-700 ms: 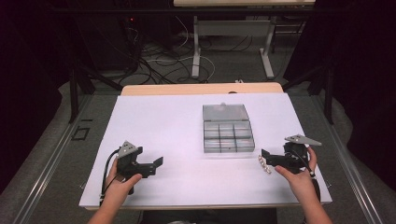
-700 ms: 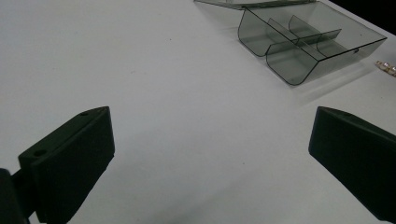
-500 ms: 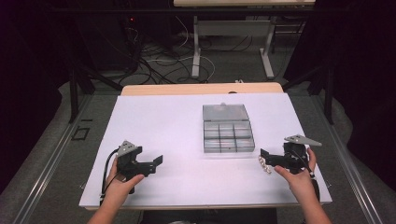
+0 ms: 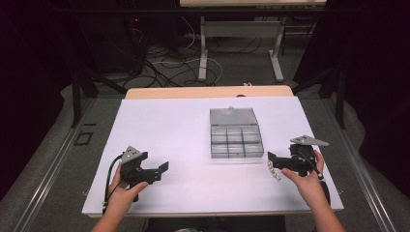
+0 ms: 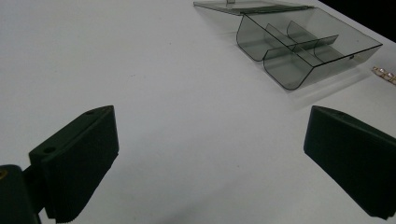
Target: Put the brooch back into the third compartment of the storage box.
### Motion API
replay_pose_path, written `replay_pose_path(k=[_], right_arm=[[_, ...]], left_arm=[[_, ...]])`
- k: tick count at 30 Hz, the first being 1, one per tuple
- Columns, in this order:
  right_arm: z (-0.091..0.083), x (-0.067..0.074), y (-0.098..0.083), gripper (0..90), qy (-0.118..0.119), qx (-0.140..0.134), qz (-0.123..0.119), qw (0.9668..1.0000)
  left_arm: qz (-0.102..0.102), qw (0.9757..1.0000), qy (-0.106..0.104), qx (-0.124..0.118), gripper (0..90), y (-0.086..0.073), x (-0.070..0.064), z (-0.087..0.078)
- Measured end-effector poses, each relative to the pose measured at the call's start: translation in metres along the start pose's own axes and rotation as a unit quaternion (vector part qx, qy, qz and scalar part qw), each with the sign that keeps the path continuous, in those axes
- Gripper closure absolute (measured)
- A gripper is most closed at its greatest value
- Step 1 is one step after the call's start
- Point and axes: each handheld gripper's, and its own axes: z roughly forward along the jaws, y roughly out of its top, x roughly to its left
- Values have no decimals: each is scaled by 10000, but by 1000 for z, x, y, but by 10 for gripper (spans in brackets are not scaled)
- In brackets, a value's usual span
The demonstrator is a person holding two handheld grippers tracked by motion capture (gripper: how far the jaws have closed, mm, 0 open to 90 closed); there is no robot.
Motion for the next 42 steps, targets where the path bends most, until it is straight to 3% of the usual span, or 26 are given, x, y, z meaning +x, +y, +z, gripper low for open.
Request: replay_pose_path(k=[5, 7, 13, 17, 19, 20, 24, 26, 27, 30, 31, 34, 37, 42], right_arm=[[4, 4, 6, 92, 89, 341, -121, 9993], [5, 6, 8, 145, 123, 386, -129, 9991], [11, 7, 14, 166, 130, 641, -220, 9976], [12, 8, 18, 188, 154, 735, -113, 9971], [14, 8, 20, 254, 154, 777, -146, 9968], [15, 10, 22, 275, 218, 947, -56, 9953], [18, 13, 25, 345, 195, 1109, 30, 9936], [19, 12, 26, 358, 222, 1099, -41, 9937], [21, 14, 28, 414, 226, 1176, -4, 9928], [24, 15, 30, 449, 147, 1283, -75, 9916], [26, 15, 31, 478, 74, 1422, -140, 9897], [29, 15, 31, 491, 79, 1582, -102, 9873], [35, 15, 27, 555, 13, 1848, -47, 9828], [39, 13, 21, 587, 40, 1990, 20, 9800]], left_arm=[[9, 10000, -28, 68, 33, 1, -3, -2], [52, 10000, -2, 34, 35, 2, -5, -2], [41, 10000, 1, 69, 39, 1, -3, -2], [15, 10000, -3, 82, 40, 1, -3, -1], [25, 10000, 2, 86, 41, 1, -3, -1], [66, 9999, 11, 92, 42, 1, -3, -1], [18, 10000, 22, 85, 49, 0, -3, -1], [14, 10000, 19, 88, 53, 0, -3, 0], [12, 10000, 19, 89, 53, 0, -3, 0], [11, 10000, 18, 95, 53, 0, -3, -1], [12, 10000, 10, 89, 53, 0, -3, -1], [11, 9999, 17, 119, 53, 0, -2, 0], [5, 9999, 16, 137, 53, -1, -2, 0], [23, 9999, 1, 157, 53, 0, -2, -1]])
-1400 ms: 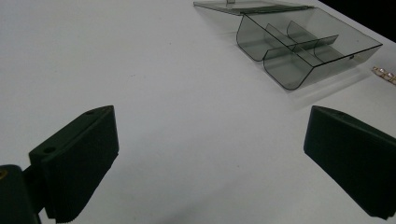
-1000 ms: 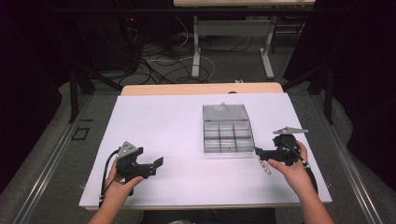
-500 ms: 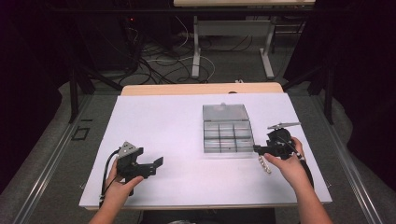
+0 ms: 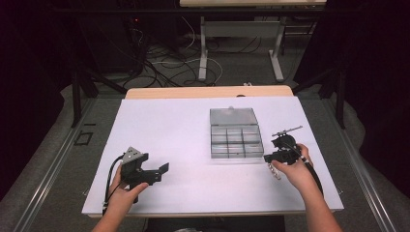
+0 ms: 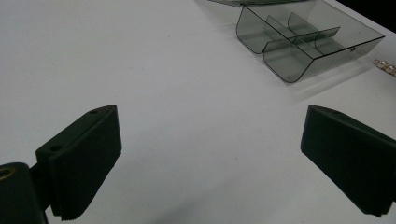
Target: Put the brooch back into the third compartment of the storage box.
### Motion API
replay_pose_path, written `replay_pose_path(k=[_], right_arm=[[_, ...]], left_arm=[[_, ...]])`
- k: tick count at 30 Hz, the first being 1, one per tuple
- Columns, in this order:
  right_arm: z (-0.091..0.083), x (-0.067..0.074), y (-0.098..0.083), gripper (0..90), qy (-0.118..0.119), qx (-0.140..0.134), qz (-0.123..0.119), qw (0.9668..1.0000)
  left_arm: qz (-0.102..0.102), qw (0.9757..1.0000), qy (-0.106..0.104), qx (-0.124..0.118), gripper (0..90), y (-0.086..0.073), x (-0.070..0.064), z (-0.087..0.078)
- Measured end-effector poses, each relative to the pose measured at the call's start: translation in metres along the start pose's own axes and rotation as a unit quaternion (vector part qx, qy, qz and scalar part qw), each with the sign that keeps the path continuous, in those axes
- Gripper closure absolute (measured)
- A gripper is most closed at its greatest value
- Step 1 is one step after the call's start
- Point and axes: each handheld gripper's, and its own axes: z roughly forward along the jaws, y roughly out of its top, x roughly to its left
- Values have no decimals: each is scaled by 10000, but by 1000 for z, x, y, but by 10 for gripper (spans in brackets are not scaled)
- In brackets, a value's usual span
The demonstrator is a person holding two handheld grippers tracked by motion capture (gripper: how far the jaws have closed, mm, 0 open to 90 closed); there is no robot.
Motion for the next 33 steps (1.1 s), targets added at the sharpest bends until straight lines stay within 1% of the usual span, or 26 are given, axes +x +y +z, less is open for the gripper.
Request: replay_pose_path(k=[2, 3, 5, 6, 8, 9, 14, 15, 17, 18, 20, 23, 24, 27, 28, 32, 33], right_arm=[[2, 0, -2, 596, 27, 112, 124, 9999], [4, -1, -4, 617, 37, 122, 117, 9999], [5, -1, -5, 625, 1, 118, 110, 9999], [6, -2, -6, 650, 47, 122, 189, 9997], [6, -2, -7, 663, 61, 116, 212, 9997], [6, -3, -7, 683, 21, 116, 243, 9996], [8, -5, -9, 714, 20, 111, 270, 9996], [9, -6, -9, 732, 1, 113, 301, 9995], [9, -6, -10, 734, -15, 104, 329, 9994], [11, -7, -10, 743, 7, 140, 410, 9991], [12, -8, -11, 750, 56, 173, 429, 9989], [14, -8, -12, 757, 57, 207, 427, 9989], [15, -7, -11, 760, 67, 300, 501, 9983], [17, -9, -12, 769, 68, 272, 437, 9987], [18, -8, -12, 777, 71, 287, 470, 9985], [18, -9, -12, 790, 73, 344, 480, 9982], [19, -8, -12, 791, 50, 333, 527, 9980]], left_arm=[[-3, 10000, -5, 4, 53, 0, 0, 0], [-1, 10000, -5, 6, 53, 0, 0, 0], [10, 10000, -7, 12, 53, 0, 0, 0], [8, 10000, -10, 8, 53, 0, 0, 0], [9, 10000, -5, 5, 53, 0, 0, 0], [7, 10000, -5, 5, 53, 0, 0, 0], [15, 10000, -7, 7, 53, 0, 0, 0], [15, 10000, -7, 9, 53, 0, 0, 0], [16, 10000, -10, 8, 53, 0, 0, 0], [16, 10000, -9, 8, 53, 0, 0, 0], [18, 10000, -8, 9, 53, 0, 0, 0], [13, 10000, -11, 25, 53, 0, 0, 1], [14, 10000, -10, 26, 53, 0, 0, 1], [11, 10000, -7, 22, 53, 0, 0, 0], [14, 10000, -5, 15, 53, 0, 0, 0], [22, 10000, -7, 10, 53, 0, 0, 0], [25, 10000, -7, 9, 53, 0, 0, 0]])
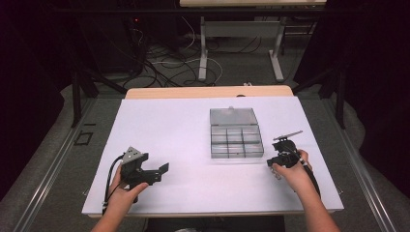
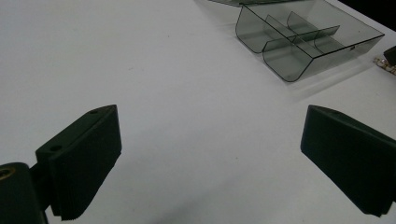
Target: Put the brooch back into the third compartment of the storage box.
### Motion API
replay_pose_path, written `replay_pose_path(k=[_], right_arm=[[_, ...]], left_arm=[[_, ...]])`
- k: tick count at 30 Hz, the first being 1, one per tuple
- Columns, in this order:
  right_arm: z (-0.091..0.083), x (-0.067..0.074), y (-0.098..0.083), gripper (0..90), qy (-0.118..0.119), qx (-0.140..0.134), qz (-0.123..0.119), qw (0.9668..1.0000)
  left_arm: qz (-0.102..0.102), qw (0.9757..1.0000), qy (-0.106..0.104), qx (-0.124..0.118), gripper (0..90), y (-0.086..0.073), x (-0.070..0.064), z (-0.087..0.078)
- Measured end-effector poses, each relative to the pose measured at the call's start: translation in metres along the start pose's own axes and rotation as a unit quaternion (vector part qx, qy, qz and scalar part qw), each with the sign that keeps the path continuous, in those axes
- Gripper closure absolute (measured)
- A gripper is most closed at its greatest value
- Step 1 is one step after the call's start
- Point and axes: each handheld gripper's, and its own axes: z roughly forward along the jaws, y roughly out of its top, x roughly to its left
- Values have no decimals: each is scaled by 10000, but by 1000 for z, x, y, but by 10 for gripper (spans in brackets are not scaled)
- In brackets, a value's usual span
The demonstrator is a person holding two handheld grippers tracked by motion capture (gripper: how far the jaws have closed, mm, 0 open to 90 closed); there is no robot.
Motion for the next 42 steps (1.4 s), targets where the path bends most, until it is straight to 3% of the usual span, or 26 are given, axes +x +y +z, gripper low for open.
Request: replay_pose_path(k=[17, 42], right_arm=[[6, -2, -1, 794, 34, 155, 34, 9999], [3, -1, -2, 807, 58, 69, 17, 10000]], left_arm=[[2, 10000, 6, -4, 53, 0, 1, 0], [2, 10000, 6, 8, 53, 0, 1, -1]])
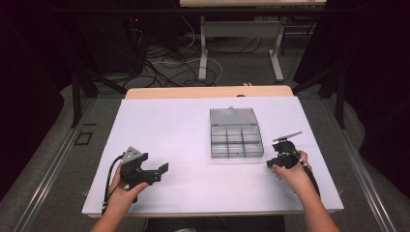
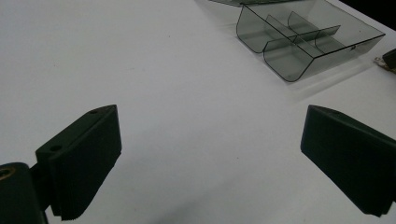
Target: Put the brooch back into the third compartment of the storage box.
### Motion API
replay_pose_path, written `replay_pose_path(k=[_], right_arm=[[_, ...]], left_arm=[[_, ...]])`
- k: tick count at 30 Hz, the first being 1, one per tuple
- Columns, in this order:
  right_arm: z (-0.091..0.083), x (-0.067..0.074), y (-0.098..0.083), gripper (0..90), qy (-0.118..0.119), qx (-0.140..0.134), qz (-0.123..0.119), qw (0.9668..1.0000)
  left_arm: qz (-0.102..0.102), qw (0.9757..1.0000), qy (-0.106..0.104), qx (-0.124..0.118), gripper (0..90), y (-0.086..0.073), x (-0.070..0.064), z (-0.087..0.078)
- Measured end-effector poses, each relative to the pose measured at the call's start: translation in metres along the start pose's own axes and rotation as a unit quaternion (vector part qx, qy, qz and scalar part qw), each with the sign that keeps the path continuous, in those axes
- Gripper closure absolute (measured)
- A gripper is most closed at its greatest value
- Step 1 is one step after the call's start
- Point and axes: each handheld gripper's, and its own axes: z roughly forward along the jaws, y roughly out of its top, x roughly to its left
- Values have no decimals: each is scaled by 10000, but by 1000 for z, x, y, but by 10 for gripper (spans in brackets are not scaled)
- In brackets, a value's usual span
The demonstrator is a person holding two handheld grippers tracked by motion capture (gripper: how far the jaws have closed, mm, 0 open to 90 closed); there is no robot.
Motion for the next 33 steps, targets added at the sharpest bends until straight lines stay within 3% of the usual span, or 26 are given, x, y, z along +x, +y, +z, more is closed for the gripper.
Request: replay_pose_path(k=[26, 29, 30, 33], right_arm=[[-15, -3, -1, 808, 66, -223, -60, 9997], [-16, -2, 0, 808, 37, -270, 54, 9996], [-17, -4, -1, 808, 52, -314, -64, 9995], [-18, -5, -1, 808, 80, -319, -92, 9994]], left_arm=[[-3, 10000, 0, -1, 53, 0, 0, 0], [-6, 10000, 6, -14, 53, 0, 0, 0], [-4, 10000, 6, -12, 53, 0, 0, 0], [-5, 10000, -3, -8, 53, 0, 0, 0]])
